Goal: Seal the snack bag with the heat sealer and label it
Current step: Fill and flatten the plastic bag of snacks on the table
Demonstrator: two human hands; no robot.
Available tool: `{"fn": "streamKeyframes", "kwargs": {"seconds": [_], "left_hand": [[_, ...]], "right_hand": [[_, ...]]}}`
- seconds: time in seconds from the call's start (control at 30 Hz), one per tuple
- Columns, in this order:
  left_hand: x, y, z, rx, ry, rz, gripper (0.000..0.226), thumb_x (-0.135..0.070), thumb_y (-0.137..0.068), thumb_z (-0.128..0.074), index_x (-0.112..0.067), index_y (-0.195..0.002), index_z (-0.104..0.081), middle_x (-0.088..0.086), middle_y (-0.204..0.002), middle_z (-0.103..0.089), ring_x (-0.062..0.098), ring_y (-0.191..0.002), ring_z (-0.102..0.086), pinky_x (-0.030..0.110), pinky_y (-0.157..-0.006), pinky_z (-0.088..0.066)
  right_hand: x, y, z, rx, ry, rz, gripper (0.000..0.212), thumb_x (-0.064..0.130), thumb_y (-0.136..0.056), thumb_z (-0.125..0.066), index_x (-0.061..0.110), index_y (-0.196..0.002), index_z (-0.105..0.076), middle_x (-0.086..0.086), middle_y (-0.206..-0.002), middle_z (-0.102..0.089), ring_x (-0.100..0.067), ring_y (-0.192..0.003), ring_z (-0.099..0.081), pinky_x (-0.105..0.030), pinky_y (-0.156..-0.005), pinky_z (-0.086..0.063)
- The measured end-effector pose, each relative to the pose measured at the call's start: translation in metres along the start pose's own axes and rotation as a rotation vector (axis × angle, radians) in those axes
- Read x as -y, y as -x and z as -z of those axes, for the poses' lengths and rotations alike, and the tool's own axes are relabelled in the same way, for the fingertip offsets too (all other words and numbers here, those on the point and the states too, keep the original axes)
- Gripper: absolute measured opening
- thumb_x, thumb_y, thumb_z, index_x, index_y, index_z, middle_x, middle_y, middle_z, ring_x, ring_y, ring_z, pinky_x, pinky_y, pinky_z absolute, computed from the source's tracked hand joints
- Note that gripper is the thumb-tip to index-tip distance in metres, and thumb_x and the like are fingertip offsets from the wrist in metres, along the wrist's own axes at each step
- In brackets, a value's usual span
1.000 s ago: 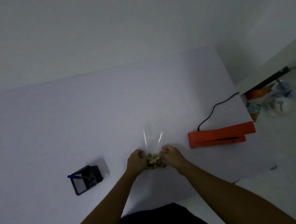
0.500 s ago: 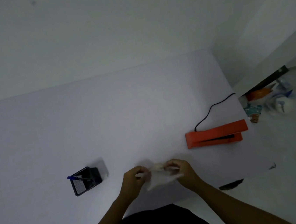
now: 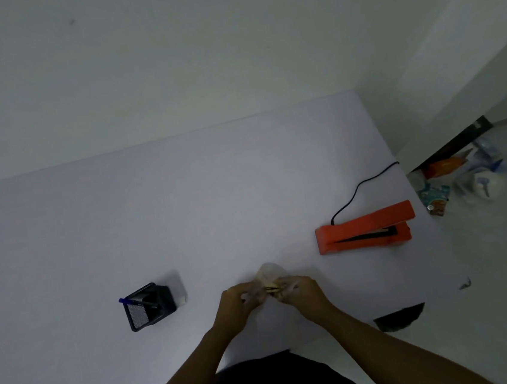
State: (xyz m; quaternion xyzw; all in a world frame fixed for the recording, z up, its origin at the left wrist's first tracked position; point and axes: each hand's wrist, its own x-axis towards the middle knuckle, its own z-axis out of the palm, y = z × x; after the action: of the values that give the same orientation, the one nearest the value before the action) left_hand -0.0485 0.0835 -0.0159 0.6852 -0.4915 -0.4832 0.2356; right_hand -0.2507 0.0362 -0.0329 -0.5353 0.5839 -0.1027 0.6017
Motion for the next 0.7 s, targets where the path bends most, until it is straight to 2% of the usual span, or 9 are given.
{"fn": "streamKeyframes", "kwargs": {"seconds": [0.07,0.1,0.17,0.23,0.33,0.47,0.5,0.6,0.7], "left_hand": [[-0.001,0.0,-0.002,0.037,-0.025,-0.012,0.031,-0.02,-0.082,-0.076,-0.047,-0.075,-0.064,-0.038,-0.068,-0.064,-0.012,-0.067,-0.06,0.007,-0.057,-0.041],[-0.001,0.001,-0.003,0.051,-0.024,-0.003,0.027,-0.019,-0.082,-0.076,-0.044,-0.076,-0.066,-0.037,-0.066,-0.064,-0.014,-0.067,-0.06,0.006,-0.058,-0.041],[0.005,-0.001,-0.005,0.058,-0.026,0.025,0.013,-0.018,-0.08,-0.078,-0.03,-0.084,-0.077,-0.026,-0.075,-0.07,-0.018,-0.071,-0.06,0.003,-0.062,-0.042],[0.011,0.0,-0.005,0.06,-0.039,0.034,0.014,-0.017,-0.079,-0.079,-0.018,-0.093,-0.08,-0.011,-0.091,-0.075,-0.02,-0.076,-0.061,0.001,-0.069,-0.043],[0.016,0.001,-0.003,0.072,-0.054,0.057,0.016,-0.015,-0.08,-0.077,-0.016,-0.096,-0.079,-0.006,-0.096,-0.076,-0.018,-0.077,-0.063,0.004,-0.075,-0.047],[0.019,0.003,0.0,0.116,-0.017,0.093,0.013,-0.012,-0.082,-0.075,-0.016,-0.093,-0.08,-0.031,-0.076,-0.07,-0.01,-0.079,-0.067,0.009,-0.077,-0.05],[0.02,0.003,0.0,0.124,-0.009,0.096,0.013,-0.012,-0.082,-0.075,-0.017,-0.093,-0.08,-0.032,-0.076,-0.069,-0.007,-0.081,-0.068,0.01,-0.078,-0.051],[0.02,0.003,0.004,0.139,0.063,0.119,0.01,-0.016,-0.084,-0.074,-0.021,-0.091,-0.08,-0.014,-0.087,-0.077,0.003,-0.082,-0.071,0.021,-0.078,-0.055],[0.017,0.004,0.008,0.151,0.204,0.171,0.01,-0.02,-0.087,-0.071,-0.018,-0.09,-0.08,0.002,-0.088,-0.078,0.022,-0.085,-0.072,0.034,-0.079,-0.057]], "right_hand": [[-0.006,0.001,-0.002,0.005,0.007,-0.003,0.029,0.018,-0.065,-0.075,0.001,-0.088,-0.075,-0.021,-0.093,-0.074,-0.022,-0.084,-0.068,-0.039,-0.076,-0.056],[-0.007,0.002,-0.002,0.008,0.005,0.004,0.035,0.027,-0.061,-0.074,0.002,-0.085,-0.074,-0.019,-0.087,-0.074,-0.02,-0.081,-0.067,-0.036,-0.071,-0.055],[-0.007,0.007,-0.005,0.006,-0.028,0.009,0.028,0.035,-0.057,-0.077,0.017,-0.078,-0.078,0.002,-0.075,-0.075,-0.008,-0.076,-0.067,-0.029,-0.07,-0.054],[-0.005,0.01,-0.007,0.036,-0.081,0.036,0.027,0.025,-0.061,-0.085,0.022,-0.087,-0.08,0.01,-0.081,-0.077,-0.005,-0.082,-0.071,-0.026,-0.078,-0.058],[-0.008,0.013,-0.007,0.075,-0.092,0.067,0.029,0.017,-0.069,-0.085,0.02,-0.098,-0.08,0.002,-0.096,-0.078,-0.013,-0.093,-0.073,-0.03,-0.084,-0.059],[-0.011,0.016,-0.005,0.026,-0.109,0.027,0.019,0.013,-0.08,-0.079,0.011,-0.099,-0.078,-0.004,-0.099,-0.077,-0.003,-0.087,-0.072,-0.017,-0.079,-0.055],[-0.011,0.016,-0.004,0.013,-0.124,0.017,0.017,0.014,-0.081,-0.078,0.01,-0.098,-0.078,-0.004,-0.099,-0.077,-0.004,-0.087,-0.072,-0.017,-0.08,-0.055],[-0.006,0.016,0.001,0.018,-0.181,-0.034,0.017,0.015,-0.083,-0.076,0.009,-0.099,-0.078,-0.003,-0.097,-0.077,-0.006,-0.086,-0.071,-0.017,-0.075,-0.054],[0.001,0.017,0.01,0.058,-0.222,-0.068,0.015,0.015,-0.085,-0.074,0.011,-0.1,-0.078,-0.002,-0.099,-0.077,-0.004,-0.082,-0.07,-0.017,-0.065,-0.053]]}}
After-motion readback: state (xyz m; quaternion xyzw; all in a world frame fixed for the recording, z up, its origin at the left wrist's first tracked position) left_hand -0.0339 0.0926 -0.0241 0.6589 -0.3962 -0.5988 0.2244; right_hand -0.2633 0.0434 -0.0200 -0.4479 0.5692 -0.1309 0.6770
